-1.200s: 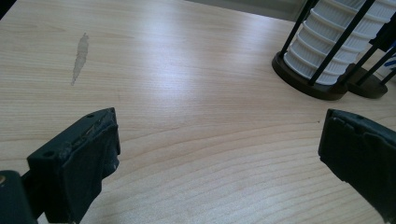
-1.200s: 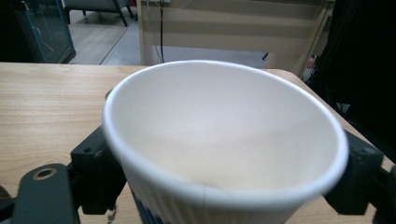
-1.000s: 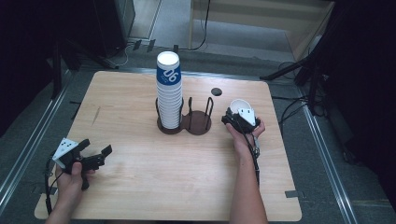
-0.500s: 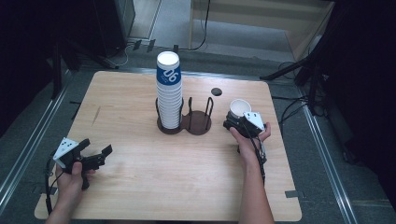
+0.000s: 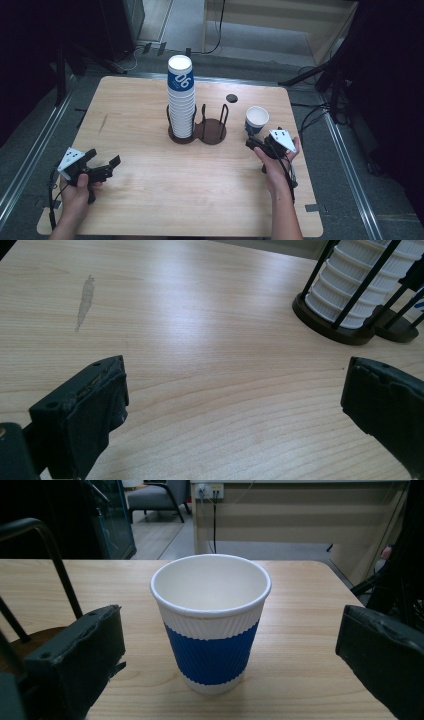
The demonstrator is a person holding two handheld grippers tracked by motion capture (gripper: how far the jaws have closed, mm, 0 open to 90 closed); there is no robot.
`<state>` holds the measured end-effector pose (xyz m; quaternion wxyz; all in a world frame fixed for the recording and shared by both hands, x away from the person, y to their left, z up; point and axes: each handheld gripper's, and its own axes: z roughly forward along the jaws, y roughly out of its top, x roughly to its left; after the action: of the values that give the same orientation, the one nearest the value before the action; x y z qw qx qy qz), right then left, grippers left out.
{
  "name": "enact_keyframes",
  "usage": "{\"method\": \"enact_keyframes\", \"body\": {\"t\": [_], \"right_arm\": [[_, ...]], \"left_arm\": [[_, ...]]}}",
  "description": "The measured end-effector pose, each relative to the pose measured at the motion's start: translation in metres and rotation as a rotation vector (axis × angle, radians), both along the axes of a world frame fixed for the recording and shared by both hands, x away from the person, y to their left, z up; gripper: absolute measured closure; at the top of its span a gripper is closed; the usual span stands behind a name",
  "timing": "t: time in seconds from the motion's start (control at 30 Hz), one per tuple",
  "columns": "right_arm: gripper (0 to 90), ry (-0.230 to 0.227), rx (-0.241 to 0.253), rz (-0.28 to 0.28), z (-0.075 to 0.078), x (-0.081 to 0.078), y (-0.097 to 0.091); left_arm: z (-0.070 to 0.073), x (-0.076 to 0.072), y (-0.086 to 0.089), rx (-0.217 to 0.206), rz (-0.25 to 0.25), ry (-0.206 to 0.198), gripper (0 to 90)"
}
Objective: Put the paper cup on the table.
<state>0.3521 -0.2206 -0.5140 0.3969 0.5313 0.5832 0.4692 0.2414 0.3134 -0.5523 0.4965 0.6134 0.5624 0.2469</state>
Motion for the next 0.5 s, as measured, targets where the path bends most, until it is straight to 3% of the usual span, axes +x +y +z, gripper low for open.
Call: {"method": "enact_keyframes", "body": {"t": [0.5], "right_arm": [[0.0, -0.023, 0.008, 0.000, 0.004, -0.037, -0.022]], "left_arm": [[0.000, 0.000, 0.000, -0.004, -0.001, 0.001, 0.0]]}}
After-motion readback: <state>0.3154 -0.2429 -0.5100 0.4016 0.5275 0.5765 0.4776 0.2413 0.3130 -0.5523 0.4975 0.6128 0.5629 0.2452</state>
